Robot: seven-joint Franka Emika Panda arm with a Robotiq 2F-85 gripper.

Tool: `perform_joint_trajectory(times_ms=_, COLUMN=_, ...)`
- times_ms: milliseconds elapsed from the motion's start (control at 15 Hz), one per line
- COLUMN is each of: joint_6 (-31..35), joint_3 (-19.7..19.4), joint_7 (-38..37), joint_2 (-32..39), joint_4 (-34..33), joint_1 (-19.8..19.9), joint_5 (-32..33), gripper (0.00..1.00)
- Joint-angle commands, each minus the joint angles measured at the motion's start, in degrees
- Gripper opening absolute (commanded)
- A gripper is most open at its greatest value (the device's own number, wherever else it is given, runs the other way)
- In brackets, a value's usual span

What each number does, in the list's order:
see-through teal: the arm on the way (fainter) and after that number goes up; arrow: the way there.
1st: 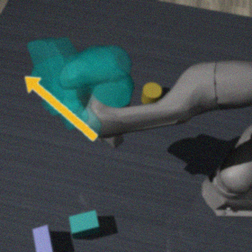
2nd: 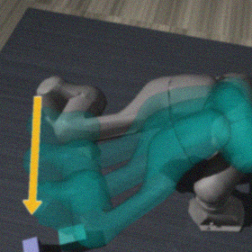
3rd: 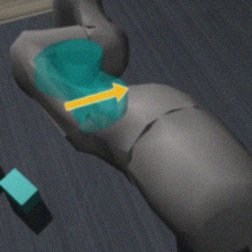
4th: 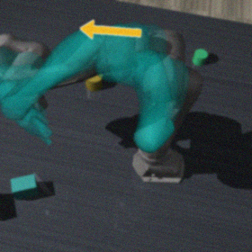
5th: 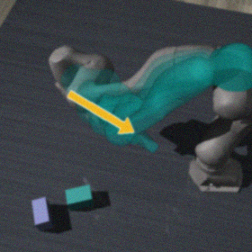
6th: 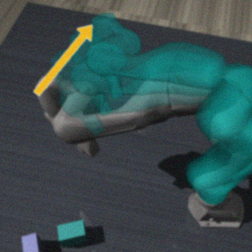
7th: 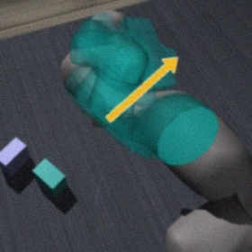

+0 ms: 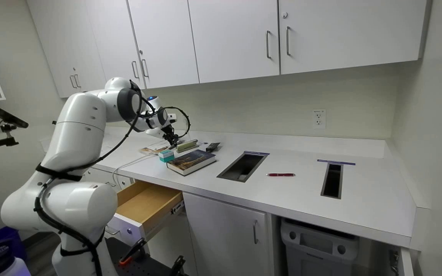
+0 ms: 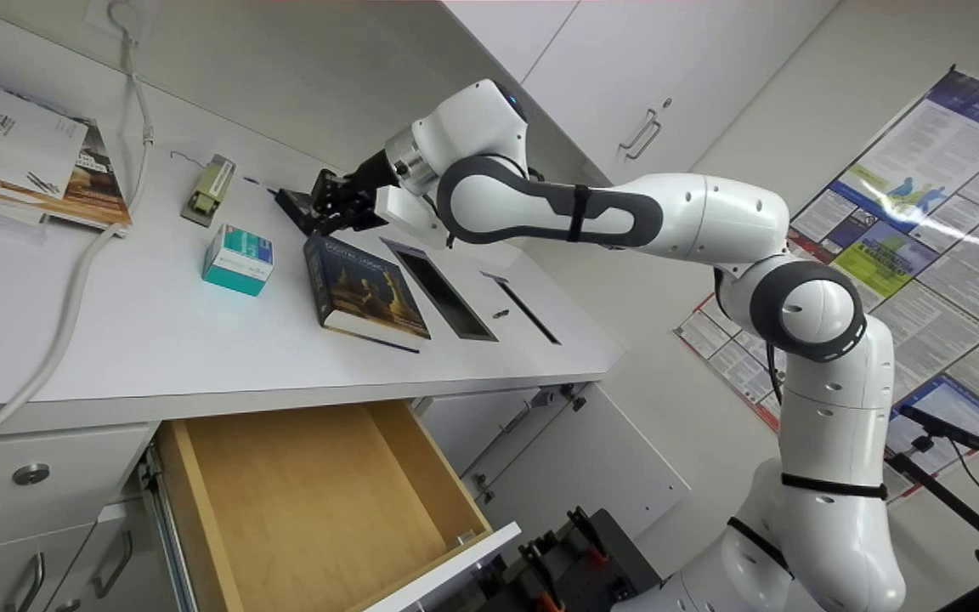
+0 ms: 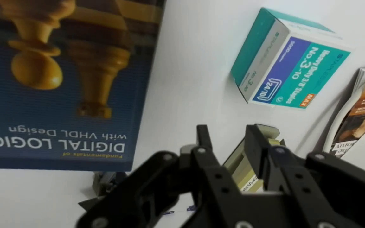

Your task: Remove the box on the countertop forward

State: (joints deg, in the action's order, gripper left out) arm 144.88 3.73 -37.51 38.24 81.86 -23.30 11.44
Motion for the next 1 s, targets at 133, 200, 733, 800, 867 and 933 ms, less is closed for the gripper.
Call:
perform_joint_trajectory(times_ms=133, joint_6=6.2, joint_3=-2.8, joint_7=-0.2, joint_2=8.4, joint_4=-8.7, joint_1=-2.4, joint_5=-1.5, gripper=0.0)
perform_joint_trajectory(times_ms=200, joint_6=7.3, joint_3=-2.9, joint_7=0.1, joint_2=9.7, joint_4=-9.9, joint_1=-2.7, joint_5=-1.8, gripper=0.0)
perform_joint_trajectory(times_ms=733, joint_6=8.2, joint_3=-0.7, joint_7=4.3, joint_2=16.6, joint_4=-18.5, joint_1=-3.7, joint_5=-6.7, gripper=0.0)
perform_joint_trajectory(times_ms=800, joint_6=7.6, joint_3=-0.7, joint_7=4.8, joint_2=17.1, joint_4=-19.4, joint_1=-3.8, joint_5=-7.4, gripper=0.0)
perform_joint_trajectory(times_ms=867, joint_6=7.3, joint_3=-0.3, joint_7=5.4, joint_2=17.4, joint_4=-20.0, joint_1=-3.8, joint_5=-8.2, gripper=0.0)
perform_joint_trajectory(times_ms=933, joint_6=7.2, joint_3=-0.2, joint_7=6.0, joint_2=17.8, joint_4=-20.6, joint_1=-3.8, joint_5=-8.8, gripper=0.0)
